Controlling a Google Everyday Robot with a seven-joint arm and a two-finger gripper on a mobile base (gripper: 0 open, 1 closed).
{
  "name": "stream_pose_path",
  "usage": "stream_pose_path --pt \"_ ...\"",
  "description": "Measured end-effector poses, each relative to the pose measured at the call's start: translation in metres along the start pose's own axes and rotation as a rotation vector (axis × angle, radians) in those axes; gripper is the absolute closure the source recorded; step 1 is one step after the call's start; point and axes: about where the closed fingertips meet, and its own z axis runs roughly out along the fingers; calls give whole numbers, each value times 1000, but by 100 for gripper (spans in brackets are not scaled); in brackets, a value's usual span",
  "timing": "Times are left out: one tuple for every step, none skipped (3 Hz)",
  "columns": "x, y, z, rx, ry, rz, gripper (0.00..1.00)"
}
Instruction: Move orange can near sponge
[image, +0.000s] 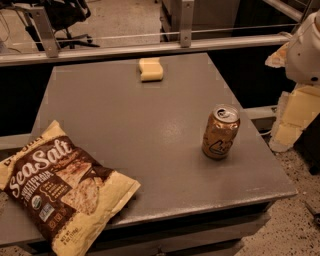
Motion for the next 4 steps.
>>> stream_pose_path --pt "0 0 0 0 0 0 0" --pt "-3 6 12 -26 -64 1 0" --pt "-6 16 44 -79 -185 46 0" --pt "-25 21 77 -126 -380 98 0"
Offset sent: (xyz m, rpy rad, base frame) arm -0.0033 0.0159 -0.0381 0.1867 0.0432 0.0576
